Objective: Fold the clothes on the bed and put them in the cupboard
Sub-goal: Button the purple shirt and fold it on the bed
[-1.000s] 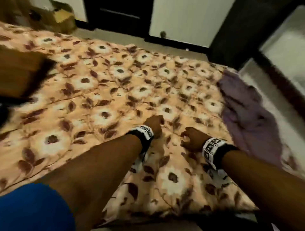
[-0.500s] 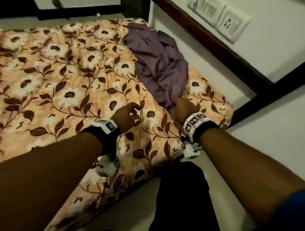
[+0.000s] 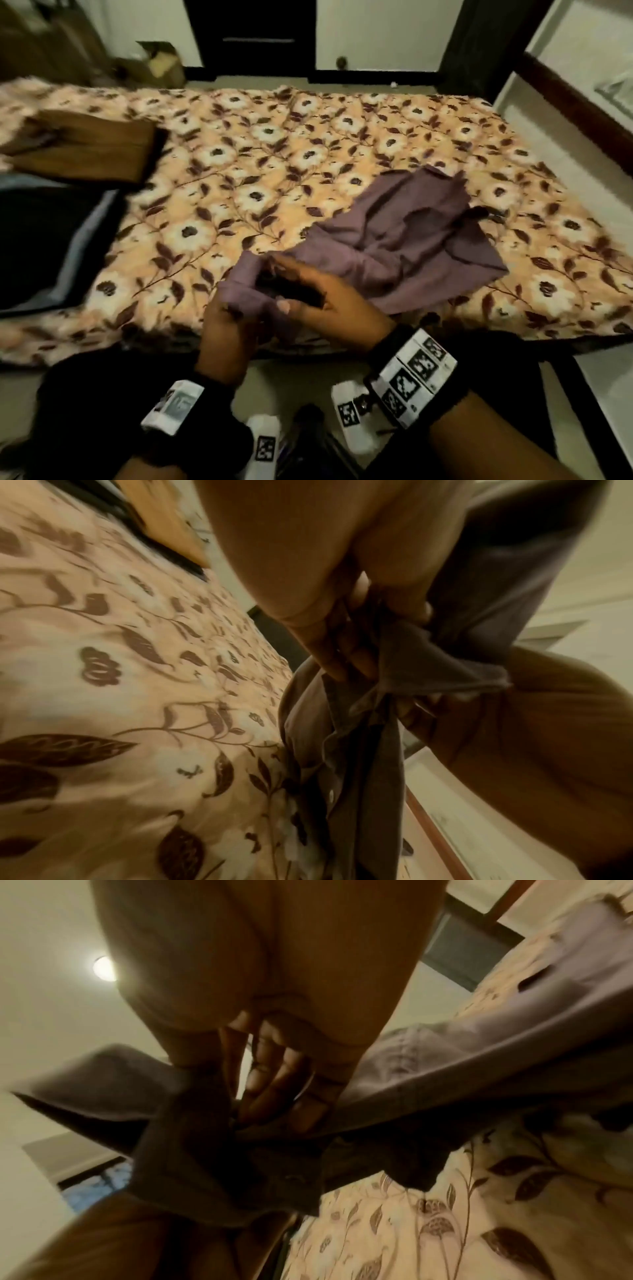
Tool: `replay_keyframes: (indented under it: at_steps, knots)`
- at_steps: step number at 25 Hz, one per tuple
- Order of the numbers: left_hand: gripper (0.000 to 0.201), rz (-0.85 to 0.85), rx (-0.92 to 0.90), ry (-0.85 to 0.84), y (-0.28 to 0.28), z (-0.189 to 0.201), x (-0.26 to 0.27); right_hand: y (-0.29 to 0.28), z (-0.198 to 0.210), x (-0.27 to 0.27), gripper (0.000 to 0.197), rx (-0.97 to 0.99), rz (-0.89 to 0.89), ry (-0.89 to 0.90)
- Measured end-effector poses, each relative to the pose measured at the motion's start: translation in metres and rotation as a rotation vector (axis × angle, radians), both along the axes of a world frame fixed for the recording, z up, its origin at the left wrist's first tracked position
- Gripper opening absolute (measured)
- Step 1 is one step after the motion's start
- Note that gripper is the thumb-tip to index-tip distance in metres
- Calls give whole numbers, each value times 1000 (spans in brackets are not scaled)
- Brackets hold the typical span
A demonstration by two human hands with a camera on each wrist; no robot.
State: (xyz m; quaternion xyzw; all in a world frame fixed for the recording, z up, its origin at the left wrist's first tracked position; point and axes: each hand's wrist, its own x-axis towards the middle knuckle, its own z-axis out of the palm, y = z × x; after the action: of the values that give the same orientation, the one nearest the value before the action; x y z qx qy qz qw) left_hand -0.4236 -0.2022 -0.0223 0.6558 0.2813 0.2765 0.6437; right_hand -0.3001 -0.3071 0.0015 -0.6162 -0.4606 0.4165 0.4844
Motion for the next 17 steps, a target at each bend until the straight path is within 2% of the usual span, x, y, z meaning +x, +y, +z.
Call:
replay_keyframes:
  at_steps: [2, 3, 5, 6, 8, 10, 12, 14, 16, 17]
  knots:
    - [24, 166, -30, -95, -7, -3, -21, 2, -4, -32, 79, 22, 12, 55]
    - [27, 223, -95, -132, -8, -7, -25, 2, -7, -41, 79, 54, -60, 15]
    - [29, 266, -257, -152, -6, -10, -28, 2, -11, -44, 61, 135, -280, -33]
    - [24, 268, -278, -127, -6, -10, -30, 1, -10, -42, 52, 158, -368, -27]
    - [9, 279, -192, -60, 2, -12, -33, 0, 0, -34, 38, 169, -476, -80]
    - [15, 328, -134, -33, 14, -24, -37, -3, 12, -19, 28, 158, -525, -132]
    - [22, 307, -144, -32, 26, -31, -41, -8, 25, -2, 24, 148, -566, -43]
    - [38, 214, -147, -13, 34, -30, -42, -14, 39, 20, 23, 94, -602, 53]
    - [44, 145, -51, 39, 39, -16, -41, -22, 59, 43, 32, -55, -586, 31]
    - [44, 117, 2, 54, 40, -6, -41, -27, 68, 51, 37, -147, -545, -56]
